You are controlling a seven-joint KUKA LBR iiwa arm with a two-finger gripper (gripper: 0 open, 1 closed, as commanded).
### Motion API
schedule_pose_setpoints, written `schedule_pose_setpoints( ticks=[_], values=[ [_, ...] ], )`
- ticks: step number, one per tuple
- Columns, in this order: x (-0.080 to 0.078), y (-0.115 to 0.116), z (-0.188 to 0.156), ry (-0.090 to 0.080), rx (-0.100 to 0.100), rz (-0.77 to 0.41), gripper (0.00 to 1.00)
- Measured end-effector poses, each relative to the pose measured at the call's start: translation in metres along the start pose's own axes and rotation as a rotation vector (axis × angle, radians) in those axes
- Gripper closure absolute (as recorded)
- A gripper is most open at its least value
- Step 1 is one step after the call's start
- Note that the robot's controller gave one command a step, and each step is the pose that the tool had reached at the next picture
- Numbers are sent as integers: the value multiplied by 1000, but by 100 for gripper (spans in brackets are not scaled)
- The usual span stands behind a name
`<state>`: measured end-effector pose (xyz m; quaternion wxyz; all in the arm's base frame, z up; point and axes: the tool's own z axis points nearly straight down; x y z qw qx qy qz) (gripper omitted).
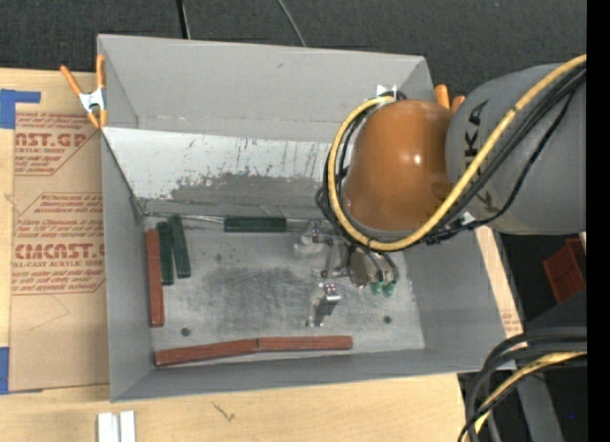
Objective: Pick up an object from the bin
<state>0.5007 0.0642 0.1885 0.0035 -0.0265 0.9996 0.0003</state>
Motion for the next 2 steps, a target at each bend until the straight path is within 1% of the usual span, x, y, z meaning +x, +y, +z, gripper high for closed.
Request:
schedule_pose_setpoints(
  ticks=[1,2],
  values=[
    [3,16,41,8,0,64,0],
    [4,-3,77,6,0,4,0]
  ],
)
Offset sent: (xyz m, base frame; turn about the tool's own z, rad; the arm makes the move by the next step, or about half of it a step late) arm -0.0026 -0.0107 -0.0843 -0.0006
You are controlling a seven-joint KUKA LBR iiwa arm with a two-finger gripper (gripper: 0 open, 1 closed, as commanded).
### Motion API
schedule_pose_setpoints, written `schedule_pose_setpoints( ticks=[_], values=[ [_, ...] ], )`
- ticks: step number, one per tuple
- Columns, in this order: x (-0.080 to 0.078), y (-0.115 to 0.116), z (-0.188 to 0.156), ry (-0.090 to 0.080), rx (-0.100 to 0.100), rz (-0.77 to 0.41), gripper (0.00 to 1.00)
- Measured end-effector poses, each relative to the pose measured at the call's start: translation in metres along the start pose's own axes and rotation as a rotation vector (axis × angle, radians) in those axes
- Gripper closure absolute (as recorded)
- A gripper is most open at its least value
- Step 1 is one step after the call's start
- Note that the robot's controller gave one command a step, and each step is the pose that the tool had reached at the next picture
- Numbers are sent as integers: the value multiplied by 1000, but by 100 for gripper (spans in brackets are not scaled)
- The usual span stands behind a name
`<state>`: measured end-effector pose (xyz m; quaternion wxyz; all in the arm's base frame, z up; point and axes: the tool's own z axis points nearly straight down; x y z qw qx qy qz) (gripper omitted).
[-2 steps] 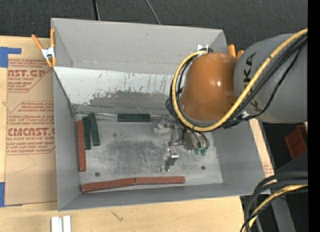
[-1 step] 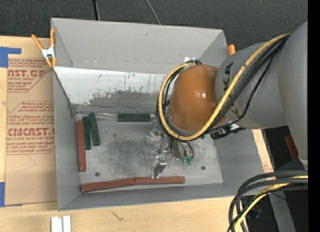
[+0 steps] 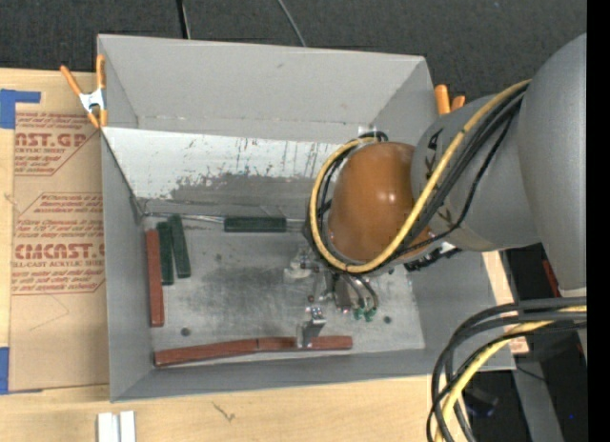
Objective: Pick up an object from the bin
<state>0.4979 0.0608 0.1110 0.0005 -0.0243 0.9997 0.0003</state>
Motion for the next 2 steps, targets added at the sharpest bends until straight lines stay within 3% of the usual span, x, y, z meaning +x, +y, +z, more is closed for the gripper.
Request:
schedule_pose_setpoints(
  ticks=[1,2],
  values=[
    [15,-6,36,-5,0,-100,100],
    [15,-6,36,-5,0,-99,100]
  ],
)
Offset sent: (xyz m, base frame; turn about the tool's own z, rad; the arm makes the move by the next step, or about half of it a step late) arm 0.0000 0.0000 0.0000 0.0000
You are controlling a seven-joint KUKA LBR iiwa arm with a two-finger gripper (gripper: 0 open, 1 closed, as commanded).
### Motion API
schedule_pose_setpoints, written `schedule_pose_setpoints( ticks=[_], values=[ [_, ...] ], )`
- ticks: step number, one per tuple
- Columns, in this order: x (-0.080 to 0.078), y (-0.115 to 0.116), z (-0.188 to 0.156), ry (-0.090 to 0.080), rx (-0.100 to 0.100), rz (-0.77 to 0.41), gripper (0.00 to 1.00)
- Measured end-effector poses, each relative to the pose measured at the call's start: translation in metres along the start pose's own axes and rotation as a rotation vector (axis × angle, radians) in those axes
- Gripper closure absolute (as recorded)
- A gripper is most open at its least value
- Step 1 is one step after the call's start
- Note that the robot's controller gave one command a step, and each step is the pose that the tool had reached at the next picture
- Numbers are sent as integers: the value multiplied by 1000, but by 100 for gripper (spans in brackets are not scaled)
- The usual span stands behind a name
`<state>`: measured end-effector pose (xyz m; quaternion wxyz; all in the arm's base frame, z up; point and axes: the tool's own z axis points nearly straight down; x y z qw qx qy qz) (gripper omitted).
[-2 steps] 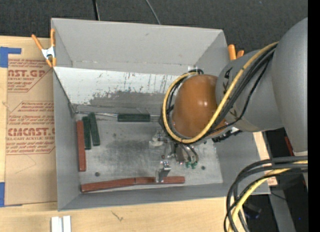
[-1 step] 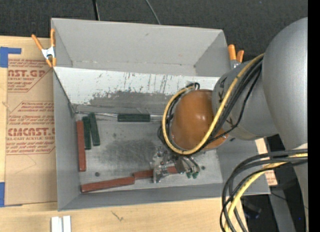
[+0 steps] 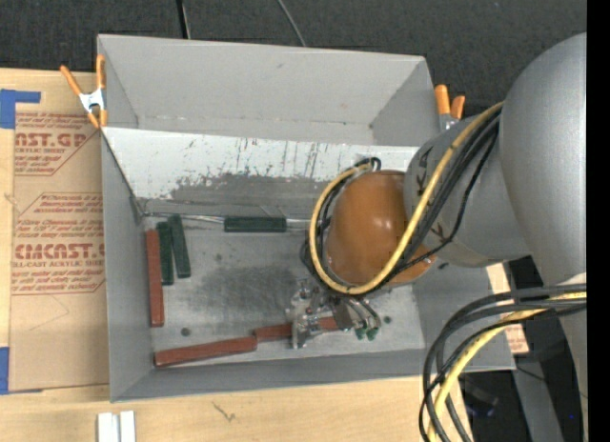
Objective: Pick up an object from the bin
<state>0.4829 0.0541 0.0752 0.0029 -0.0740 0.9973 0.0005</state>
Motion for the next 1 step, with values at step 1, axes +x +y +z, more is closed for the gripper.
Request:
schedule_pose_setpoints(
  ticks=[1],
  values=[
    [-28,1,-143,4,0,-61,100]
  ],
)
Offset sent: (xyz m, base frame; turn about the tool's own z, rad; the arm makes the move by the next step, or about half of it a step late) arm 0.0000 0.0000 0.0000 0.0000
